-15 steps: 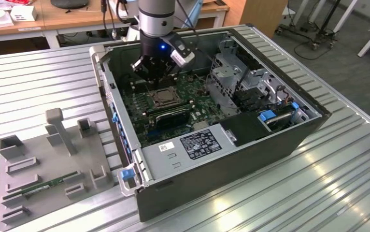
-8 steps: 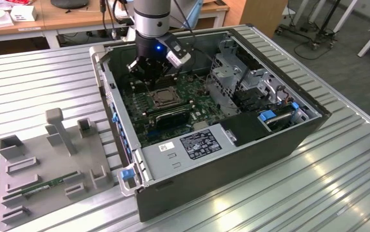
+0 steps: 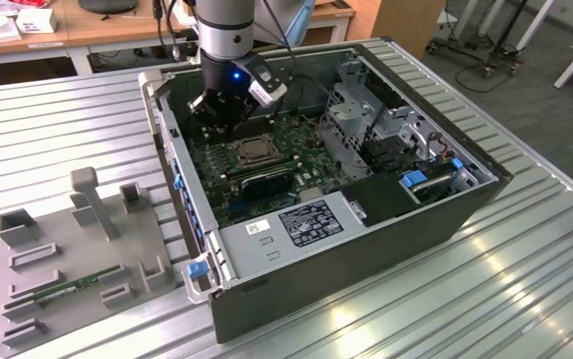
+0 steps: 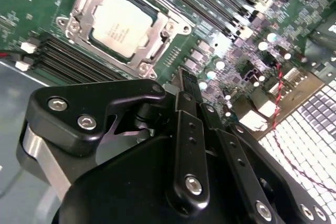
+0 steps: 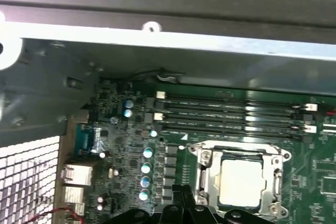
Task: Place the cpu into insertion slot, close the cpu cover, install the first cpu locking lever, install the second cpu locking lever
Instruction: 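Install the first cpu locking lever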
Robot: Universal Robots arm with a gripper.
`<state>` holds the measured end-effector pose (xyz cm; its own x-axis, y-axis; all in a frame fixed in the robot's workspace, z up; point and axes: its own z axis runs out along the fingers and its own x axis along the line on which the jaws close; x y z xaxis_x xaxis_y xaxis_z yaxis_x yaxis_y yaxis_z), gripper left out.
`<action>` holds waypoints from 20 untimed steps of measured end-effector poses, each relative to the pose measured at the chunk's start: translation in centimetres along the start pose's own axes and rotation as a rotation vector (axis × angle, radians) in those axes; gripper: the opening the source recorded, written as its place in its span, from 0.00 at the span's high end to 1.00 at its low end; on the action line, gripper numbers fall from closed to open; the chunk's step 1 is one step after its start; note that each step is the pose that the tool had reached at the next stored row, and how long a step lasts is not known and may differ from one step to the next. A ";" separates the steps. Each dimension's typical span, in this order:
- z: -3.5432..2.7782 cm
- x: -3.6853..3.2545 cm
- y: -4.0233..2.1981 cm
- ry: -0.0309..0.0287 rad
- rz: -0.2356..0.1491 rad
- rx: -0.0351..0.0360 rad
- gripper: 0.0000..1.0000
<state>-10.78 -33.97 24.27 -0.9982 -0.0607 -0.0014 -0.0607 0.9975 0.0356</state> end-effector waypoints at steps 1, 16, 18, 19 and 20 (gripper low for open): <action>0.01 0.13 0.01 0.0000 0.000 0.0000 0.89; 0.01 0.87 0.05 -0.0032 0.000 -0.0534 0.89; 0.01 0.90 0.06 -0.0035 0.000 -0.0594 0.89; 0.01 0.90 0.06 -0.0036 0.000 -0.0602 0.89; 0.01 0.90 0.06 -0.0037 0.000 -0.0607 0.89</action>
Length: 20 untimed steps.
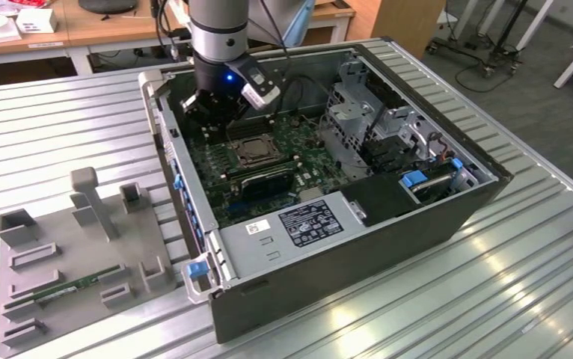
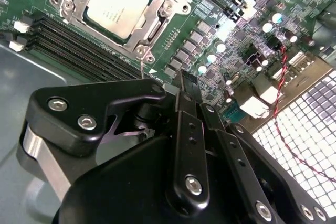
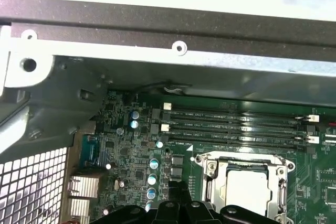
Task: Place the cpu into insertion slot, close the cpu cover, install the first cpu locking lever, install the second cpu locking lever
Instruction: 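Install the first cpu locking lever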
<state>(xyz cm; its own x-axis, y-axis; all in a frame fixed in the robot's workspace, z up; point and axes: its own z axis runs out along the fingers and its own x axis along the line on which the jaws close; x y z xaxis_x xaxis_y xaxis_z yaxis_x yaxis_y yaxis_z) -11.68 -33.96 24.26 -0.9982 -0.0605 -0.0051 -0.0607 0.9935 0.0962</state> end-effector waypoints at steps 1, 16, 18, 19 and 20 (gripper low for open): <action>0.00 0.02 0.02 -0.0001 0.000 -0.0004 0.89; 0.06 0.16 0.66 -0.0017 0.000 -0.0215 0.89; 0.08 0.15 0.92 -0.0017 0.000 -0.0217 0.89; 0.10 0.14 1.05 -0.0016 0.000 -0.0217 0.89; 0.11 0.13 1.17 -0.0017 0.000 -0.0218 0.89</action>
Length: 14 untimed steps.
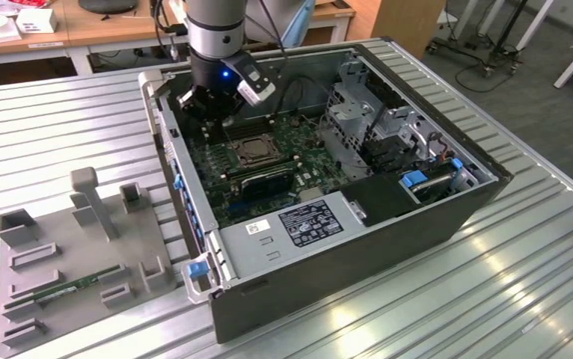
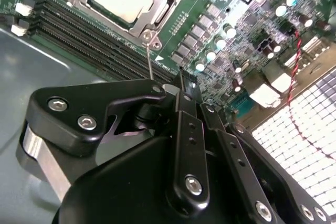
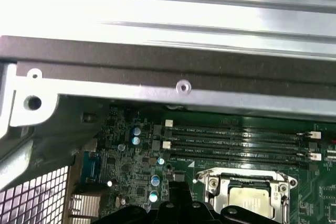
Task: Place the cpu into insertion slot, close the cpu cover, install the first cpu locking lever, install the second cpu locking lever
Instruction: 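Install the first cpu locking lever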
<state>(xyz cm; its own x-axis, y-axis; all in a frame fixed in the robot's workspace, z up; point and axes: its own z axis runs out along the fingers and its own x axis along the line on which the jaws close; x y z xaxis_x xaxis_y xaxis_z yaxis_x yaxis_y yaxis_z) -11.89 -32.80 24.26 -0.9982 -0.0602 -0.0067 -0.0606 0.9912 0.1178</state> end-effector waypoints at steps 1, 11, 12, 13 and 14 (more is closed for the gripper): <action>0.01 0.00 0.09 0.0000 0.000 -0.0001 0.89; 0.04 -0.07 0.23 -0.0002 0.000 -0.0025 0.89; 0.04 -0.13 0.22 -0.0001 0.000 -0.0030 0.89; 0.04 -0.20 0.22 -0.0001 0.000 -0.0034 0.89; 0.05 -0.31 0.21 -0.0002 0.000 -0.0038 0.89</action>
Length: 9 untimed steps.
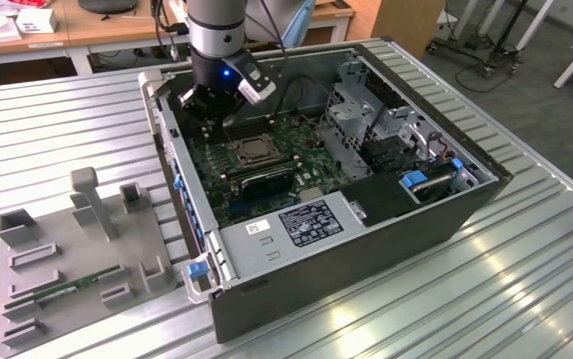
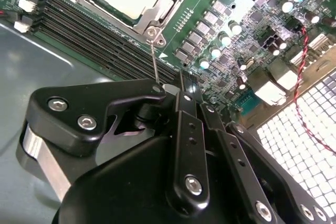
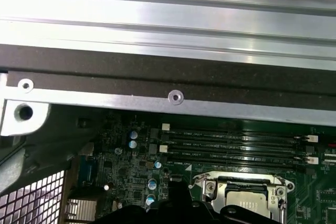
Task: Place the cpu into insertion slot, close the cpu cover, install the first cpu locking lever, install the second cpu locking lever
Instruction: 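Install the first cpu locking lever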
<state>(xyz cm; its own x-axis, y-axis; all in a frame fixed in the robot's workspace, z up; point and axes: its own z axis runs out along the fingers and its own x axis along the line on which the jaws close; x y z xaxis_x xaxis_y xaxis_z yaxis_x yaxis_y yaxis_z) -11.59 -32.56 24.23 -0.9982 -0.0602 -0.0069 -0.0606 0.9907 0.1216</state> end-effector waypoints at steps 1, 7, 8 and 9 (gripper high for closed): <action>0.01 -0.11 -0.01 -0.0001 0.000 -0.0003 0.89; 0.01 -0.67 -0.05 -0.0001 0.000 -0.0011 0.89; 0.01 -0.67 -0.05 -0.0001 0.000 -0.0012 0.89; 0.01 -0.67 -0.05 -0.0001 0.000 -0.0013 0.89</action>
<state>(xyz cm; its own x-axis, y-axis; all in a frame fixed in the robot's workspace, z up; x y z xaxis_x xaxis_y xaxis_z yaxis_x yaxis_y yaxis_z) -10.92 -32.57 24.22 -0.9982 -0.0601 -0.0070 -0.0605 0.9906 0.1228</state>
